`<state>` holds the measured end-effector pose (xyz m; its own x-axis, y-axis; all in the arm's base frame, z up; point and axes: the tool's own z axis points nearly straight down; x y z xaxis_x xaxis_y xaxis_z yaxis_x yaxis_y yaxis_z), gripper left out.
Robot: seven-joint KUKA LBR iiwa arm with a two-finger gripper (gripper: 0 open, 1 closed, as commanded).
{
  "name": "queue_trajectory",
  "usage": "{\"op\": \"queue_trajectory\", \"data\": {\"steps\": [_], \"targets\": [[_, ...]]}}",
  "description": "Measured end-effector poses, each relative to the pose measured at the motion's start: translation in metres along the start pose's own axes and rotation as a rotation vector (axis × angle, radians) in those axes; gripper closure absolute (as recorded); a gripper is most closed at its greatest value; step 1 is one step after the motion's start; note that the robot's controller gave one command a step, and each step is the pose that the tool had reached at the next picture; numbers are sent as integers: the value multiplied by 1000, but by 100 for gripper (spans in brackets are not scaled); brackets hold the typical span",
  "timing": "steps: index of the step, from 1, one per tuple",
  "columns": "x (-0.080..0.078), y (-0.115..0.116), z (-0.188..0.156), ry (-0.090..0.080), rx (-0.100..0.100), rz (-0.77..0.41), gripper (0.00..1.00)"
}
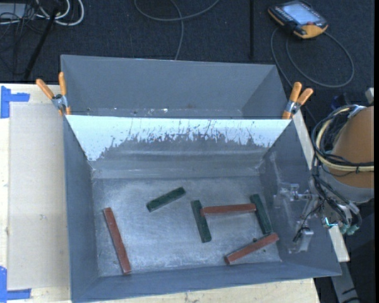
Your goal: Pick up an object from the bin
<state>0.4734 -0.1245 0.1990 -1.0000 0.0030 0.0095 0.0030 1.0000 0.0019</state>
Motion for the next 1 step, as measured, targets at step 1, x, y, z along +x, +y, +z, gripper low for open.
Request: {"op": "queue_trajectory", "data": {"steps": [1], "targets": [[-2, 1, -4, -8, 2, -4, 0]]}}
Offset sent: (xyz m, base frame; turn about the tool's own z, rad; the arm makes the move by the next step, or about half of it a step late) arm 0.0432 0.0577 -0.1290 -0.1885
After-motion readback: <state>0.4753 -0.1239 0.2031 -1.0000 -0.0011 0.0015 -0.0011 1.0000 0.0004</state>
